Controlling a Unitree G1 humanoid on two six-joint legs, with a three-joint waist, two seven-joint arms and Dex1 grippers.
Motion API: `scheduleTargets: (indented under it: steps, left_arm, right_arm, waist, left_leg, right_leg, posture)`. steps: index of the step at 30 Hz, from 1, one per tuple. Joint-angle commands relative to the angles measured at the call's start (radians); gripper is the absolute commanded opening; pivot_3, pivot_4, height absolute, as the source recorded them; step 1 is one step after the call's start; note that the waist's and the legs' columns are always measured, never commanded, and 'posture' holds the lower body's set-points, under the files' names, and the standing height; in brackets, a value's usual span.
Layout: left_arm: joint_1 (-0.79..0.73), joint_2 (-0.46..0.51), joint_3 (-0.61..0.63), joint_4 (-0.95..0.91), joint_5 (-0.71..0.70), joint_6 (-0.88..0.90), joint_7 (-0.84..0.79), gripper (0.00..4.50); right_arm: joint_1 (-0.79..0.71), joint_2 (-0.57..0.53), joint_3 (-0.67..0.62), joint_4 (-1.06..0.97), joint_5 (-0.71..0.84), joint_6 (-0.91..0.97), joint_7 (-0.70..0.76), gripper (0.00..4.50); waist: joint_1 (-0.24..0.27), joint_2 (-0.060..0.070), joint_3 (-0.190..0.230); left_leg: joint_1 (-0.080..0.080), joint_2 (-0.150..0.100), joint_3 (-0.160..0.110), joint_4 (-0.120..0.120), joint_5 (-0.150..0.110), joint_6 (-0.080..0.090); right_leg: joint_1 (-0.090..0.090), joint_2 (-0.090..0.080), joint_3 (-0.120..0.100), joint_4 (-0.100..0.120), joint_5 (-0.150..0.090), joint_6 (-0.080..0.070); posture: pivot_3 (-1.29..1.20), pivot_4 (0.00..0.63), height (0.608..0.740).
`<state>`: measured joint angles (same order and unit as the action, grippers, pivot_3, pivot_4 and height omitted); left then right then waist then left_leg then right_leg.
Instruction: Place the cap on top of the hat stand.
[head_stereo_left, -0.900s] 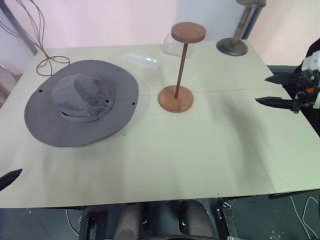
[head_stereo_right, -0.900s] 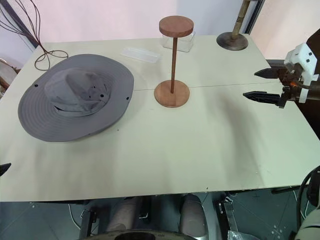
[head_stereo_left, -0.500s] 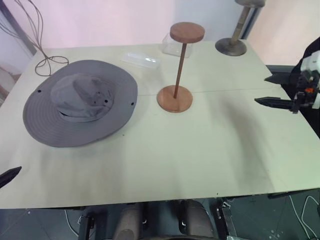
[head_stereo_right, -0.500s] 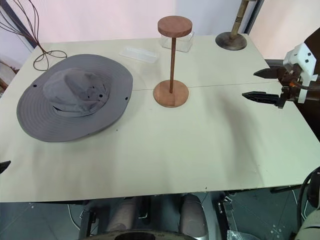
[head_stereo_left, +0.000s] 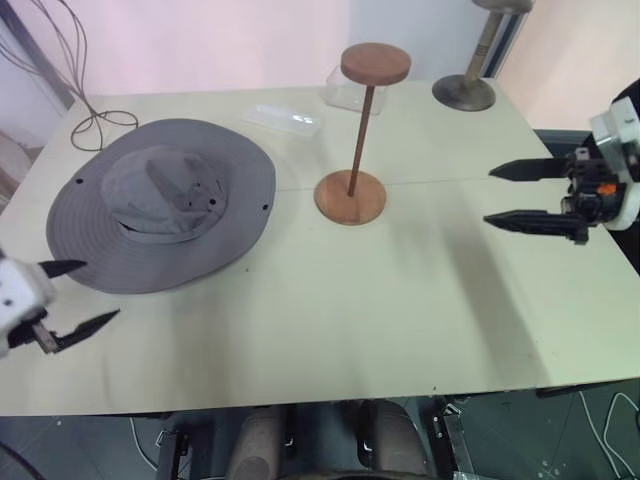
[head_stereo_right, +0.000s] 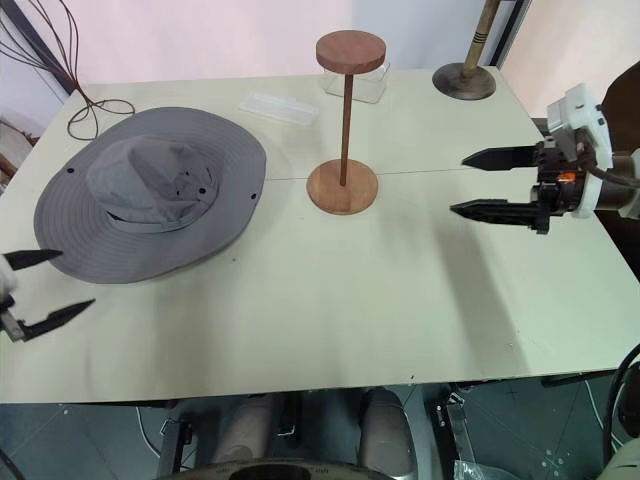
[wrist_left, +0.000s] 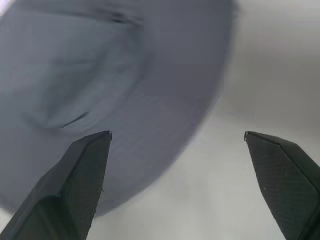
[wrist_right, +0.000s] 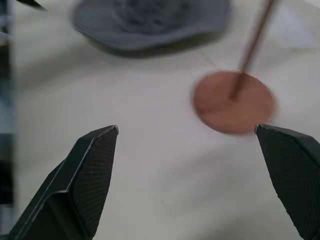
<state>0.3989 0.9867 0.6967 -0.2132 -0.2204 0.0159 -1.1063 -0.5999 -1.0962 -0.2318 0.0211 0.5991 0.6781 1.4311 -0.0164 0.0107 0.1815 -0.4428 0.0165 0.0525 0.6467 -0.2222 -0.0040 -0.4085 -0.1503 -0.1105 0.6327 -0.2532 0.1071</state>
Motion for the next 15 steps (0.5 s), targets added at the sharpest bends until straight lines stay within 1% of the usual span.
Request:
scheduleTargets:
  steps: [1,3,6,10,11,14,15]
  left_arm:
    - [0.018,0.026,-0.082,0.095,0.232,-0.319,0.077,4.46]
    - [-0.02,0.022,-0.135,0.168,0.318,-0.435,0.166,4.46]
    - [-0.104,0.001,-0.209,0.248,0.43,-0.545,0.315,4.46]
    - [-0.264,-0.076,-0.334,0.349,0.62,-0.637,0.581,4.46]
    - [-0.287,-0.083,-0.355,0.372,0.656,-0.654,0.631,4.46]
    - [-0.372,-0.136,-0.441,0.454,0.748,-0.651,0.777,4.46]
    - [-0.407,-0.151,-0.488,0.497,0.786,-0.658,0.818,4.46]
  right_arm:
    - [0.068,-0.003,-0.102,-0.178,0.119,0.113,-0.067,4.5]
    - [0.127,0.004,-0.137,-0.247,0.151,0.143,-0.1,4.5]
    - [0.186,0.013,-0.176,-0.314,0.193,0.179,-0.151,4.5]
    - [0.209,0.029,-0.227,-0.402,0.286,0.246,-0.239,4.5]
    - [0.21,0.03,-0.234,-0.416,0.304,0.258,-0.258,4.5]
    - [0.213,0.027,-0.255,-0.459,0.36,0.289,-0.304,4.5]
    - [0.211,0.025,-0.258,-0.469,0.374,0.294,-0.317,4.5]
  waist:
    - [0.006,0.0,0.0]
    - [0.009,0.0,0.0]
    - [0.017,-0.002,0.0]
    - [0.031,-0.003,0.0]
    - [0.031,-0.004,-0.001]
    - [0.03,-0.006,0.0]
    - [0.03,-0.006,0.0]
  left_leg:
    - [0.0,0.0,0.0,0.0,0.0,0.0]
    - [0.0,0.001,0.0,0.0,0.0,-0.001]
    - [0.0,0.002,-0.001,0.001,-0.002,-0.003]
    - [0.0,0.001,-0.001,0.001,-0.002,-0.002]
    - [-0.001,0.002,-0.001,0.001,-0.001,0.0]
    - [-0.001,0.002,-0.001,0.001,0.0,0.001]
    - [-0.001,0.002,-0.001,0.001,0.0,0.001]
  right_leg:
    - [0.0,0.0,0.0,0.0,0.0,0.0]
    - [-0.001,0.0,0.0,0.0,-0.001,-0.004]
    - [-0.003,-0.001,0.0,-0.002,0.0,-0.006]
    - [-0.002,-0.002,0.0,-0.004,0.001,-0.006]
    - [-0.002,-0.002,0.0,-0.003,0.003,-0.003]
    - [0.0,-0.001,0.0,-0.002,0.005,0.001]
    - [0.001,0.0,0.0,-0.002,0.005,0.002]
  posture:
    - [0.0,0.15,0.74]
    - [0.0,0.15,0.74]
    - [0.0,0.15,0.74]
    - [0.0,0.15,0.74]
    - [0.0,0.15,0.74]
    - [0.0,0.15,0.74]
    - [0.0,0.15,0.74]
